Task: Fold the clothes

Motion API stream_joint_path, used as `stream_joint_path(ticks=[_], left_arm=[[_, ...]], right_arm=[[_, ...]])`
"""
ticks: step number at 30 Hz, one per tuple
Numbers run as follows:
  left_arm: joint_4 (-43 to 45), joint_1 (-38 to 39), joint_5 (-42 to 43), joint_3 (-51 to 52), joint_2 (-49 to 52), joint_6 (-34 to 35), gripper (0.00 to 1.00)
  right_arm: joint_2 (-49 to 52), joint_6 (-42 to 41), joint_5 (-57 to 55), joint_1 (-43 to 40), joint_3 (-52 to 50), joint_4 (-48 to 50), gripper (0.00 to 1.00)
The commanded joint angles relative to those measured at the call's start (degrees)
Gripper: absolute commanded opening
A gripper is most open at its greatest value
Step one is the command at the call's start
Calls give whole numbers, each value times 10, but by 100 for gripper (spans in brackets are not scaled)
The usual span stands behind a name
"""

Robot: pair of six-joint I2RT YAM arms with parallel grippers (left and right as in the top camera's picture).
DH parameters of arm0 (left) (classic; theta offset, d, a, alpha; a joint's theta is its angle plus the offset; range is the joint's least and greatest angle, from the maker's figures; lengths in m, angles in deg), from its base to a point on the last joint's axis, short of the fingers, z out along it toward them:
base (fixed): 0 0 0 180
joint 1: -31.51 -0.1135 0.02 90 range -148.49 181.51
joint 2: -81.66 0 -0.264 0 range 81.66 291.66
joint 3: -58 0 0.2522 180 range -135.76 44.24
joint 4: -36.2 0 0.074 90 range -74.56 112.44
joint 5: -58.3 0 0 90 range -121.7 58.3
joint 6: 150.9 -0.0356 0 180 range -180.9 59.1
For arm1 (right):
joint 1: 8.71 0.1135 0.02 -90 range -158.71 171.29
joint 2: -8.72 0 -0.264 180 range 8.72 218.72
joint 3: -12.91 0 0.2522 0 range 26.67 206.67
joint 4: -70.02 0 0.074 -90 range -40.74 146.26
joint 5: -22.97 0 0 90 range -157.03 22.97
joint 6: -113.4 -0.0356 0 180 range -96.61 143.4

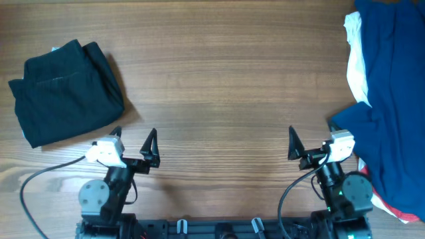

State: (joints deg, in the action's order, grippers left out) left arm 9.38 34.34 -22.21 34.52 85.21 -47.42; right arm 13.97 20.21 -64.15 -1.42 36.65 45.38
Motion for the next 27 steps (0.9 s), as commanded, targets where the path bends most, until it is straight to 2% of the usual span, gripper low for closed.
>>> stream_joint_path(ticks=[1,11,16,19,24,27], left_arm=[[-48,-1,5,-86,60,9,100],[-231,-1,5,-267,303,9,100],[-272,-1,6,-315,383,9,100],[-273,-1,21,-315,401,12,100],[-275,-1,23,-315,401,12,100],[-275,-1,23,-315,401,12,100]], right_arm=[[59,-22,-20,-3,70,-34,100],[350,-30,-19,-3,287,-236,100],[475,-25,19,-3,364,-264,100],[529,-35,-56,-5,369,-253,100],[640,-120,-269,-53,369,-261,100],[714,-160,-300,-99,369,-259,99]])
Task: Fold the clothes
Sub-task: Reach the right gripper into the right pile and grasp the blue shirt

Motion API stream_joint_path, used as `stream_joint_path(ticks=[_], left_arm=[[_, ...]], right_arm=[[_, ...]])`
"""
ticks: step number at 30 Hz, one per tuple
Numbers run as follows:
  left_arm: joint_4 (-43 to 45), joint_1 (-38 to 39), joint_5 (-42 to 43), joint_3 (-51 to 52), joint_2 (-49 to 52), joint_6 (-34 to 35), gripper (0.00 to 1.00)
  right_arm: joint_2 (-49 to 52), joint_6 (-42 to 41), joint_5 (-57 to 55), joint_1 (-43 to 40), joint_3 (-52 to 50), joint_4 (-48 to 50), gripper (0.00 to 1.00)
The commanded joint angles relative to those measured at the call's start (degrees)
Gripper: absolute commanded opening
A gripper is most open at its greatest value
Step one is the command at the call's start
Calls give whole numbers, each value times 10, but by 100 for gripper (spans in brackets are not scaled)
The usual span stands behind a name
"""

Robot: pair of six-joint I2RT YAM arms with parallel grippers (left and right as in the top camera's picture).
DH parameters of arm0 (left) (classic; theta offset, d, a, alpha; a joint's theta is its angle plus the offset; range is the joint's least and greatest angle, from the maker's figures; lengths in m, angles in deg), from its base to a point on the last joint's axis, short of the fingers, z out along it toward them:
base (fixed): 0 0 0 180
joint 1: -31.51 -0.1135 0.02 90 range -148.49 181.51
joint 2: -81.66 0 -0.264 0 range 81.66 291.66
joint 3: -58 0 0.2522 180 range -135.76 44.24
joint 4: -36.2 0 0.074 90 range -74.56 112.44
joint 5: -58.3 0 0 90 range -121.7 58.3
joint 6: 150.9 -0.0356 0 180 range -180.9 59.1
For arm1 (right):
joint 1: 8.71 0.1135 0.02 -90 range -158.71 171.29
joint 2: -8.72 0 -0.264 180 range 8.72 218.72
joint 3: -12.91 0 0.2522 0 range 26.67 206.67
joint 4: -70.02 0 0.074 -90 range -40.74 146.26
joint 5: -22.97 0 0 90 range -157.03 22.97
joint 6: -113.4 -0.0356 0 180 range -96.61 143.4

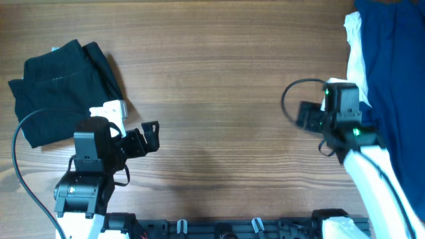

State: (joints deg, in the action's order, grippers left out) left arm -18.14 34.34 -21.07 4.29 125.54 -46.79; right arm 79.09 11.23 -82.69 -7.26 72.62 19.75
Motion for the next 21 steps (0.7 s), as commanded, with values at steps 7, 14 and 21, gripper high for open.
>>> stream_joint_path(ticks=[7,14,21], left_arm=[[-3,-1,12,-13,-2,5,100],[-3,-1,16,-13,-2,6,100],[-4,-1,16,-13,-2,5,100]], right_arm=[[218,-73,-72,-111,10,50,99],[265,-73,-103,-117,10,115,95],[276,-80,-133,-131,5,118,84]])
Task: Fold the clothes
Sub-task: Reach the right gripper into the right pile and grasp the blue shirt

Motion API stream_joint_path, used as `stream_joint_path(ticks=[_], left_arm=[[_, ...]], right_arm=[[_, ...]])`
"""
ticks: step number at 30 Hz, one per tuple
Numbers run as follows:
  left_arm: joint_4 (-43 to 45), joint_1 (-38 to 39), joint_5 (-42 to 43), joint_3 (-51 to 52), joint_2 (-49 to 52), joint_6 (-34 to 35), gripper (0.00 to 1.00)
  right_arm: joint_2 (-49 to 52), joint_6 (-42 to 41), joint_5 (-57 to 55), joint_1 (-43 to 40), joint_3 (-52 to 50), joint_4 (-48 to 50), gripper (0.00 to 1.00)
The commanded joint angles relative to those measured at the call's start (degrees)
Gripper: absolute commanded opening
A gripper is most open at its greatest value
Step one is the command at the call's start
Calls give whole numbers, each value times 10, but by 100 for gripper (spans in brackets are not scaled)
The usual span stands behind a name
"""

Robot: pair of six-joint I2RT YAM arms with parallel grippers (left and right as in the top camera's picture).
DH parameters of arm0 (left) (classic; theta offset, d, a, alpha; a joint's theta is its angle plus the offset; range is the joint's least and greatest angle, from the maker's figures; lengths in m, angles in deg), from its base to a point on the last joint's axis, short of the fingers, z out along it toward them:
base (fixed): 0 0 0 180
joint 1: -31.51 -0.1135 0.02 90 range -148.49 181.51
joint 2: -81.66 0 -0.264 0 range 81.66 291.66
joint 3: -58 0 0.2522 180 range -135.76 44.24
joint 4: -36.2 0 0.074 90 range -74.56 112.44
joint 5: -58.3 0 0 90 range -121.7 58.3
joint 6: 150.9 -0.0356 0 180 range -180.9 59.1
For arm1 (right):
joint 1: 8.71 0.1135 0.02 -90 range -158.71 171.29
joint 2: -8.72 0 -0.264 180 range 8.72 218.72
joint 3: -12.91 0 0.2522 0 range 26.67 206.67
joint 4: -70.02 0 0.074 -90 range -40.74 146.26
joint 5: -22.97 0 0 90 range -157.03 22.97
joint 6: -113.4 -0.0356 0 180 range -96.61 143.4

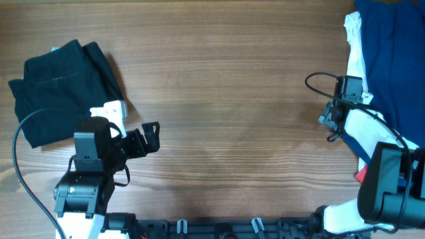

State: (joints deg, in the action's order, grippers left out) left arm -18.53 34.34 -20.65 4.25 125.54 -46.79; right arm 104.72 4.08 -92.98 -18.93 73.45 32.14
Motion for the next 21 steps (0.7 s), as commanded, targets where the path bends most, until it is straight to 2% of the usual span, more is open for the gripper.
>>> stream_joint_path(ticks=[1,5,7,10,14,19,21], left_arm=[[0,-1,12,-12,-2,5,100],[0,-1,12,-12,-2,5,100],[0,-1,12,-12,-2,5,100],[0,-1,12,-12,-2,5,100],[0,-1,11,-12,-2,5,100],[0,-1,11,-12,-2,5,100],[0,-1,11,-12,-2,5,100]], right_arm=[[20,-8,-30,-17,-3,-6,77],[20,-8,-26,-24,-3,-8,17],[19,-8,-21,-24,-1,-7,4],[8,-2,3,-24,16,-23,4],[-40,-1,13,-24,85,-94,4],[-137,82,249,-12,194,-180,4],[-172,97,299,11,219,-212,4]])
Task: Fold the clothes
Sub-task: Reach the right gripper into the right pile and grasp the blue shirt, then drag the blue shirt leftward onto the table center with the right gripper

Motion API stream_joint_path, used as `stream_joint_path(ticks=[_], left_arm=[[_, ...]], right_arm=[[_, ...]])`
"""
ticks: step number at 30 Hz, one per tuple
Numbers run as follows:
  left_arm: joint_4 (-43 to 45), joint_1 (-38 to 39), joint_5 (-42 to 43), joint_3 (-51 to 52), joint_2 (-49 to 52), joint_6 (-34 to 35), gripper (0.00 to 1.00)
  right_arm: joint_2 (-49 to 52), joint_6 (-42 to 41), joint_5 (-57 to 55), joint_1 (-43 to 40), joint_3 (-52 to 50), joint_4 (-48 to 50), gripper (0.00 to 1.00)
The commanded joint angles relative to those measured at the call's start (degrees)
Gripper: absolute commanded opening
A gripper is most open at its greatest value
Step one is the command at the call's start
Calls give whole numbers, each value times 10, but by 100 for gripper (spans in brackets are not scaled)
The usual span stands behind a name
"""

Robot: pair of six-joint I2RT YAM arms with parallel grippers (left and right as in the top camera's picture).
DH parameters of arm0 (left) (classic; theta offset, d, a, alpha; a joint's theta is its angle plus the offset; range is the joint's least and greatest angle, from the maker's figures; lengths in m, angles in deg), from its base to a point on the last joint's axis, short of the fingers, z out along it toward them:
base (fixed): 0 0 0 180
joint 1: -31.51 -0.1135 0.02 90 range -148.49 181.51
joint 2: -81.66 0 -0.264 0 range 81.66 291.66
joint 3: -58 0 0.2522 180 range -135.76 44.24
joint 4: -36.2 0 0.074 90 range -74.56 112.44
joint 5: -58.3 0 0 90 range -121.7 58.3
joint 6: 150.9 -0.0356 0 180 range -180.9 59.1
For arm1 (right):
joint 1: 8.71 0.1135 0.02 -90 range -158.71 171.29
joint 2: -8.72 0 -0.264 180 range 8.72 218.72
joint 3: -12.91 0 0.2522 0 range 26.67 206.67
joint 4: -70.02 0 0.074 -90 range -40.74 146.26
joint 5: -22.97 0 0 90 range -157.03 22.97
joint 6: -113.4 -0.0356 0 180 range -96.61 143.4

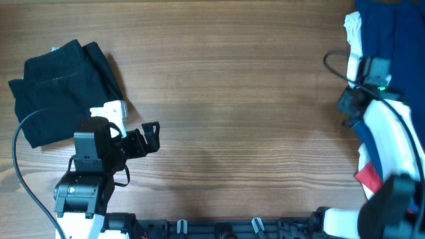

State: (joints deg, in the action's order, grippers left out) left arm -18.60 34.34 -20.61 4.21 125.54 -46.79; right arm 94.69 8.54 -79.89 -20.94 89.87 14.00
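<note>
A dark folded garment (63,89) lies at the far left of the wooden table (226,79). A pile of unfolded clothes sits at the right edge: blue fabric (395,46), a white piece (354,30) and a red scrap (367,176). My left gripper (152,136) hovers just right of the folded garment, apparently open and holding nothing. My right gripper (348,105) hangs at the pile's left edge, beside the white piece. Its fingers are hidden under the wrist, so what they are doing is unclear.
The right arm's white link (392,143) lies across the lower part of the pile. A black cable (20,153) loops from the left arm near the table's front left. Bare wood stretches between the two arms.
My right gripper has moved farther back and to the right, from just off the pile to its left edge by the white piece. The left arm and the folded garment are unchanged.
Both arms first rested at the front edge with open grippers. The left then stood beside the folded dark garment and has stayed there. The right was out over the table's right side, then closer to the pile, and now at its edge.
</note>
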Motion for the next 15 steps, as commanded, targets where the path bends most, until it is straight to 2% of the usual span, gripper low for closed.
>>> stream_joint_path(ticks=[1,4,8,12,15], left_arm=[[1,-1,11,-12,-2,5,100],[1,-1,11,-12,-2,5,100],[1,-1,11,-12,-2,5,100],[1,-1,11,-12,-2,5,100],[1,-1,11,-12,-2,5,100]], right_arm=[[-89,60,179,50,62,-46,4],[-138,75,181,122,65,-72,4],[-172,66,183,265,65,-83,4],[-154,16,172,369,64,-71,4],[-98,-4,170,436,64,-26,4]])
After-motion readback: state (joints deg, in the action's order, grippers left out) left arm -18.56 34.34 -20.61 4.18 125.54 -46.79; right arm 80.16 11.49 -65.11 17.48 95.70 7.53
